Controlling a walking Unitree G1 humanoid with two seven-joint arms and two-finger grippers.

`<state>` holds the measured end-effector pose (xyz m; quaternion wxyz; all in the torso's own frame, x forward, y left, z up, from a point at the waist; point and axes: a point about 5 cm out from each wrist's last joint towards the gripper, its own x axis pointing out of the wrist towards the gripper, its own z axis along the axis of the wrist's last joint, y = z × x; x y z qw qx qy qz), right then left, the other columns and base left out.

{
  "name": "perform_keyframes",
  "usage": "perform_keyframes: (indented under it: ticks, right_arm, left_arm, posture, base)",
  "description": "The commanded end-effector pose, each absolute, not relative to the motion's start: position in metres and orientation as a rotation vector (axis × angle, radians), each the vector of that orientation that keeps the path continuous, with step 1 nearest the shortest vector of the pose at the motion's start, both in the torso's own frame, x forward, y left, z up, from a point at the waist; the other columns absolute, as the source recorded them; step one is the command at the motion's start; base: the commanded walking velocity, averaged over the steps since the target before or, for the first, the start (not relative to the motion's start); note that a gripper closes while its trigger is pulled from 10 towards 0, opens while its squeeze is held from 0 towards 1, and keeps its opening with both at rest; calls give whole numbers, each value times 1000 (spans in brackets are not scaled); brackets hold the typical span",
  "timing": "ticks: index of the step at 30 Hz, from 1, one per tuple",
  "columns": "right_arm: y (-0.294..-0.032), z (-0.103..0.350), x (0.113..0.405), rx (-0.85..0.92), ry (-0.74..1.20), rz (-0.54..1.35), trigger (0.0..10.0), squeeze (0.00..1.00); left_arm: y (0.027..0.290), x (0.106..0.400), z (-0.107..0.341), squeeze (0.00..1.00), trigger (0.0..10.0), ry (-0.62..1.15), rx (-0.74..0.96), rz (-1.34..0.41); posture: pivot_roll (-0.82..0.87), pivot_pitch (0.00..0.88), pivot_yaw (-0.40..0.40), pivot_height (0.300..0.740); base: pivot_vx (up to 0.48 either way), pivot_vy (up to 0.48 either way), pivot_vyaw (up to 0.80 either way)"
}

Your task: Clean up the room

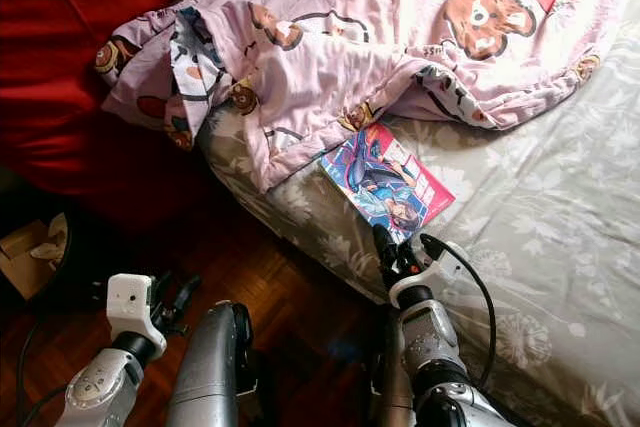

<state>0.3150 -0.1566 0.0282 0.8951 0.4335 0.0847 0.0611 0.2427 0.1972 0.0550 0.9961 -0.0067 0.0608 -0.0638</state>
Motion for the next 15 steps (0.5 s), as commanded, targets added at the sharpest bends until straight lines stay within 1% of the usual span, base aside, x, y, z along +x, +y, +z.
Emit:
perform_keyframes:
  ticks: [1,15]
  right_arm:
    - [-126,-1,292,994,360,152,0,0]
    - [-128,17,308,1003,264,166,0,0]
  left_arm:
    - [203,234,48,0,10000,168,7,-120]
    - [200,234,44,0,10000,183,8,-125]
  posture:
    - [202,413,117,589]
    - [195,409,110,589]
  base:
    - [0,0,0]
    - [0,0,0]
